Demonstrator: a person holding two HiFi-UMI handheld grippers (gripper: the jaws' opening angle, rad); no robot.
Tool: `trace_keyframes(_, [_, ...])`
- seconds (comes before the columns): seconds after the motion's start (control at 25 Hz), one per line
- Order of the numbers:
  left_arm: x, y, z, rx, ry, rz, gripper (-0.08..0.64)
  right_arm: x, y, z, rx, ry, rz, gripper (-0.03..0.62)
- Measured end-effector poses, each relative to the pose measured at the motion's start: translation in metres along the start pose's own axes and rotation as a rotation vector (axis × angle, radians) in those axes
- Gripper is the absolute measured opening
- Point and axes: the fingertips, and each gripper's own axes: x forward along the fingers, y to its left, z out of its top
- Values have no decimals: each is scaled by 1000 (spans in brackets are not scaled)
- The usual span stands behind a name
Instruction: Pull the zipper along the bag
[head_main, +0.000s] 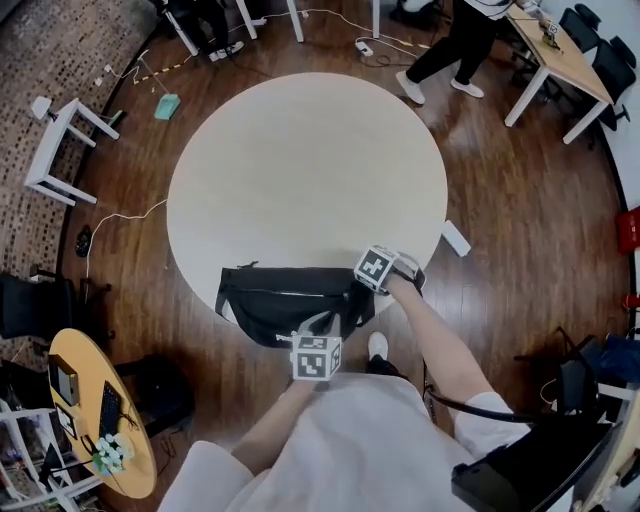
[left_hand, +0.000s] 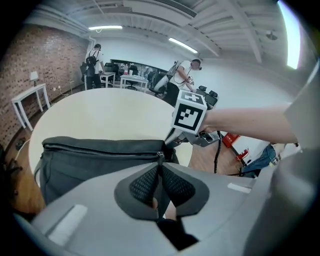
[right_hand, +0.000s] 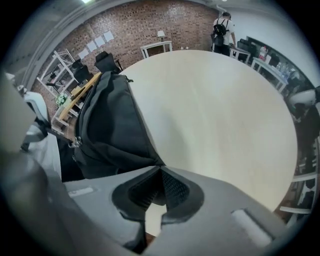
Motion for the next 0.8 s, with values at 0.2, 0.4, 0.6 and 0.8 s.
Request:
trace_keyframes(0.2, [-37,51,5,25,-34,-56,40,-9,-4,-14,76,50,-71,-12])
trace_keyframes(0.4, [-57,126,10,52,-39,-42,40,-11,-3,-13,124,106,-122,-12])
trace_keyframes(0.6, [-81,241,12,1,-51,53,40,-14,-2,-12,156,172,-177,-12])
trace_keyframes(0.8, [-79,388,10,-124,-45,212,40,-10,-1,-4,170,178,-202,-12])
